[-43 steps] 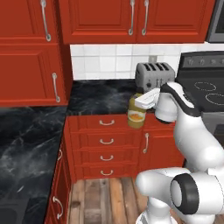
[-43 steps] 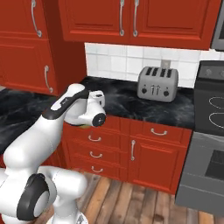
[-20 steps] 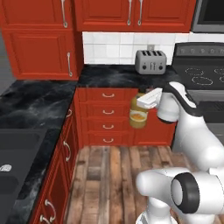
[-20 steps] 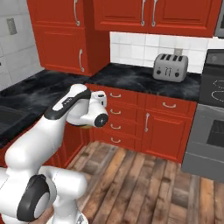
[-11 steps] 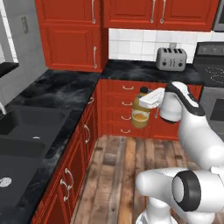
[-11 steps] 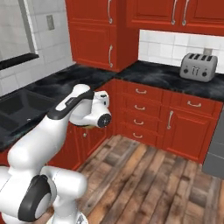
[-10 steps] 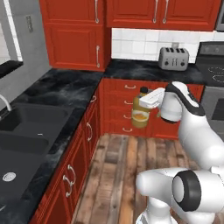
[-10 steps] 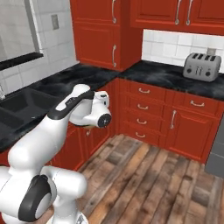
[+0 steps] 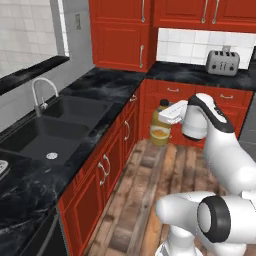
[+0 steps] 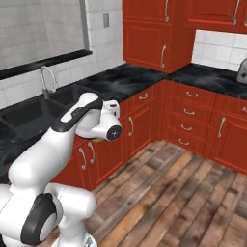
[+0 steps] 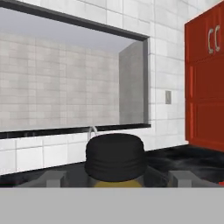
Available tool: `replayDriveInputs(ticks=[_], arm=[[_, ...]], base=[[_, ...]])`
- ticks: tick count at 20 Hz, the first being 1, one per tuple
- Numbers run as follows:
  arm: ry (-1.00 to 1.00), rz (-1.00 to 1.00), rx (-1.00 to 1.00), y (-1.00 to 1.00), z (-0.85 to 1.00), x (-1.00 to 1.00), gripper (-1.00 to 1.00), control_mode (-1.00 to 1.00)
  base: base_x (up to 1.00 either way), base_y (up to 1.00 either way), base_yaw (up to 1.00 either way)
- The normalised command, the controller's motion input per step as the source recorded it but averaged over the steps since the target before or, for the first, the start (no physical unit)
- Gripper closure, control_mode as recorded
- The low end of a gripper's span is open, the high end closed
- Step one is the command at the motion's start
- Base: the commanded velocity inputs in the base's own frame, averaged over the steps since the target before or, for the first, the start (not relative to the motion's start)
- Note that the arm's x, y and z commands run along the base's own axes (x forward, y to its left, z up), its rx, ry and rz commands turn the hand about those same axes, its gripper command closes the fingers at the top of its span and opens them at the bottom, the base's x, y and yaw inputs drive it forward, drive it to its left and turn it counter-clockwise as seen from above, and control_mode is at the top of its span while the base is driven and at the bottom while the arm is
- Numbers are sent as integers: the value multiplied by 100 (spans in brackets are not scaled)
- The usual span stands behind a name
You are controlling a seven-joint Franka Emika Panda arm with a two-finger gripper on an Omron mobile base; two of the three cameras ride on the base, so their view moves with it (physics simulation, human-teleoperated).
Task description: Move the drinks to the dining counter.
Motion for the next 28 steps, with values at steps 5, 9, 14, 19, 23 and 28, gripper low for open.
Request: replayDriveInputs(ticks=[5, 9, 14, 19, 23, 28], arm=[[0, 0, 0, 0, 0, 0, 100, 100], [0, 0, 0, 0, 0, 0, 100, 100], [0, 0, 0, 0, 0, 0, 100, 100], [0, 0, 0, 0, 0, 0, 100, 100], [0, 0, 0, 0, 0, 0, 100, 100], [0, 0, 0, 0, 0, 0, 100, 100]], base=[[-90, 0, 32], [-84, 0, 31], [-87, 0, 31], [-75, 1, 29], [-71, 17, 28], [-52, 41, 22]])
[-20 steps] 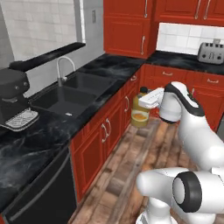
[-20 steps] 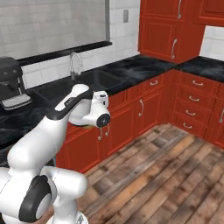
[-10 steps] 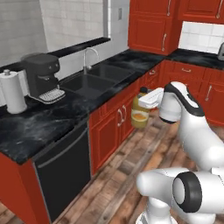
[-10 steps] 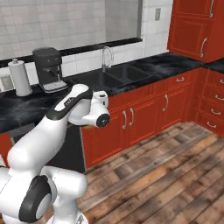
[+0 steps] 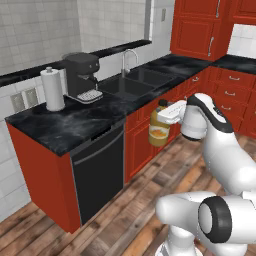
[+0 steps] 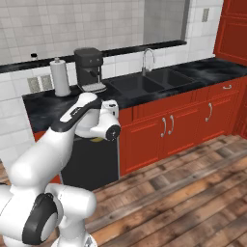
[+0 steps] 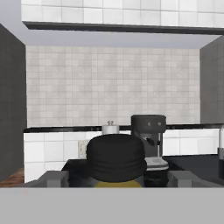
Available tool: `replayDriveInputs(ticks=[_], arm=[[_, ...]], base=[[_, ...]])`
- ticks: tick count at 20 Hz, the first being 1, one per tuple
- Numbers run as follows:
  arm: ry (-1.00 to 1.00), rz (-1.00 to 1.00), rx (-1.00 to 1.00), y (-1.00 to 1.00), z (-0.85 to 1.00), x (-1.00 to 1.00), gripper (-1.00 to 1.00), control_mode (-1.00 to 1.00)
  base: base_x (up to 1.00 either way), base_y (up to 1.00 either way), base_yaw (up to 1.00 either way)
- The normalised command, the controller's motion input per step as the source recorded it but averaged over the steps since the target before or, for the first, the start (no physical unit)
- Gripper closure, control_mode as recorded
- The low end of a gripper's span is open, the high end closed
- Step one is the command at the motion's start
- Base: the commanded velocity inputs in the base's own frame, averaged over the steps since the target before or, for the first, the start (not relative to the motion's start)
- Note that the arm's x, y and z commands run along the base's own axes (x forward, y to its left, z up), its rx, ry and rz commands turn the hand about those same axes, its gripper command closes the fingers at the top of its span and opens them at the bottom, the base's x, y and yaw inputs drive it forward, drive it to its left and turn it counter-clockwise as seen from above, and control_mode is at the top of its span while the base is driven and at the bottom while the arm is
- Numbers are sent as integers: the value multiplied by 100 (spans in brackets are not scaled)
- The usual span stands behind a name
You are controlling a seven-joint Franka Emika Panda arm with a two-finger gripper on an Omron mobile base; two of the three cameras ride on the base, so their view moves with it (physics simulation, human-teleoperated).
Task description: Move the drinks to the dining counter.
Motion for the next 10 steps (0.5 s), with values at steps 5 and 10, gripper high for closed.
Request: replayDriveInputs(ticks=[5, 10], arm=[[0, 0, 0, 0, 0, 0, 100, 100], [0, 0, 0, 0, 0, 0, 100, 100]], base=[[-39, 71, 15], [-20, 82, 3]])
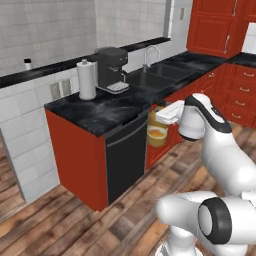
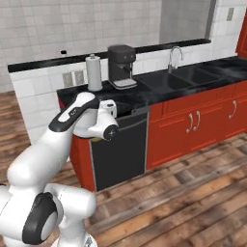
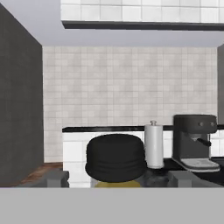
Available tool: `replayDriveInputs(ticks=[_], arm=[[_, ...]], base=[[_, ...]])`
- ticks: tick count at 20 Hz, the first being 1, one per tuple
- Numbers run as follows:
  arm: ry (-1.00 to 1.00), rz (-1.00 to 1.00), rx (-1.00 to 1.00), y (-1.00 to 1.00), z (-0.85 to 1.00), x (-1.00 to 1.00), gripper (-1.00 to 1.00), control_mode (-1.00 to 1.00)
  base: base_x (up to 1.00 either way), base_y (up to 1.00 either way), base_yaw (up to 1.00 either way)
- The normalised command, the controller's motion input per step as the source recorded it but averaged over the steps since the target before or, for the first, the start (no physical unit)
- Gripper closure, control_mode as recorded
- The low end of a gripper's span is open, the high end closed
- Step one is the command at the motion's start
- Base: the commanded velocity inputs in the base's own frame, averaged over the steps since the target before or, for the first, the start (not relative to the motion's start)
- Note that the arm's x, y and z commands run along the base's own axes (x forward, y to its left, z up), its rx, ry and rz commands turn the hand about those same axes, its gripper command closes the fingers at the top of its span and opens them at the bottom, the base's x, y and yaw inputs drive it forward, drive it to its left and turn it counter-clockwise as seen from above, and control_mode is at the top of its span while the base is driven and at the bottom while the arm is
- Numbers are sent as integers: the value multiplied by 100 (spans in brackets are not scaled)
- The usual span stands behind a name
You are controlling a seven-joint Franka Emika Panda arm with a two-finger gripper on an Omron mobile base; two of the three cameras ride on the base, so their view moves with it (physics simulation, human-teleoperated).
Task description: Move the drinks to the dining counter.
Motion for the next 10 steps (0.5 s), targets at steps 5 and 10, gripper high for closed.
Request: replayDriveInputs(ticks=[5, 10], arm=[[0, 0, 0, 0, 0, 0, 100, 100], [0, 0, 0, 0, 0, 0, 100, 100]], base=[[-3, 90, 0], [0, 100, 0]])
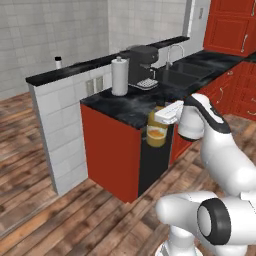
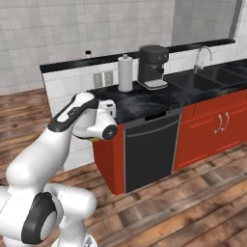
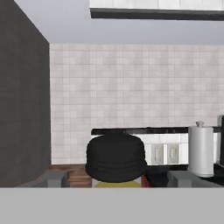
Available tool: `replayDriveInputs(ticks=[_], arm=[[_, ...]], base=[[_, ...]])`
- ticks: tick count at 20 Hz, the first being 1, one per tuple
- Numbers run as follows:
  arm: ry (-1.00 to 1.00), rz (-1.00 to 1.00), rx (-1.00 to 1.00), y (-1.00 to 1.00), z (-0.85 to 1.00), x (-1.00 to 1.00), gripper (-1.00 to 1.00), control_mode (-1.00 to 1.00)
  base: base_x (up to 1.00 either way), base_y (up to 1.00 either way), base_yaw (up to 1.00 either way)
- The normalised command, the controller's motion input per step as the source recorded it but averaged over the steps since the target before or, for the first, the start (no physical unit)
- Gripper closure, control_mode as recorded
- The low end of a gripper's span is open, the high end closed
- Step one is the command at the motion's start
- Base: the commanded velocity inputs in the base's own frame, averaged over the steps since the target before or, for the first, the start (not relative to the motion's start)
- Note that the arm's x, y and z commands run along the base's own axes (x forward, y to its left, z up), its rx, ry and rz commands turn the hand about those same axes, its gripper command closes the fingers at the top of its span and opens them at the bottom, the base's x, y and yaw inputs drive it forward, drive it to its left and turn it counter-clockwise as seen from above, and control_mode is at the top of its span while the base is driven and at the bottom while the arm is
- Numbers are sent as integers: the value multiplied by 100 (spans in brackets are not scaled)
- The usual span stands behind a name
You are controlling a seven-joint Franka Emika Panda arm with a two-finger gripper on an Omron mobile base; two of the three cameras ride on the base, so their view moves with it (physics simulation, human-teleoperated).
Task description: Move the drinks to the dining counter.
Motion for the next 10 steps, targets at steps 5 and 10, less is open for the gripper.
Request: replayDriveInputs(ticks=[5, 10], arm=[[0, 0, 0, 0, 0, 0, 100, 100], [0, 0, 0, 0, 0, 0, 100, 100]], base=[[0, 100, 2], [1, 97, 0]])
